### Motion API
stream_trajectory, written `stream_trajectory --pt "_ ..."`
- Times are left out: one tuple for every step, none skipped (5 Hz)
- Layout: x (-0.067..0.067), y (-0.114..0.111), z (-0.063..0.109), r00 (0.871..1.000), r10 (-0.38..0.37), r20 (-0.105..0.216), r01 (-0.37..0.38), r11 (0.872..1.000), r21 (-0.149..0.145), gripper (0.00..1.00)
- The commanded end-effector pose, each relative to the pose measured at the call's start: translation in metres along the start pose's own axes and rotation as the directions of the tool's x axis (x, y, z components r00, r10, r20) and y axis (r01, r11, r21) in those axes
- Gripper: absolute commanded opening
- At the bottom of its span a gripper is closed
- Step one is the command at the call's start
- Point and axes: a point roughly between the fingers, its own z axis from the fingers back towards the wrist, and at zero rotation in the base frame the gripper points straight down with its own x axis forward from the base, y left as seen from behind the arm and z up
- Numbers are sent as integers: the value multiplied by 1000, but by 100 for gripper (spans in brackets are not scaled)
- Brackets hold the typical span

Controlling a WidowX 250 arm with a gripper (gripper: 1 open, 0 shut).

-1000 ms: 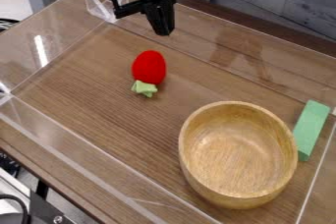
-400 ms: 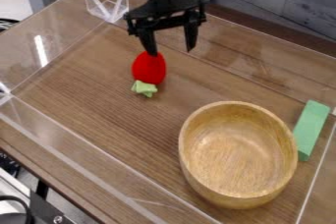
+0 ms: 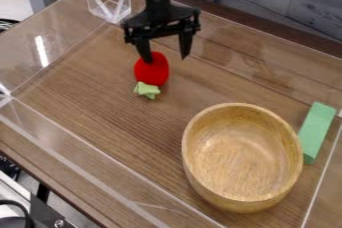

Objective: Move the red fruit to the right

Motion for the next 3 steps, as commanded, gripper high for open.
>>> stream_trajectory --pt "5 6 -5 999 12 38 -12 1000 10 100" --pt "4 11 -13 999 22 40 -23 1000 17 0" --pt "8 9 -21 999 -36 31 36 999 9 0"
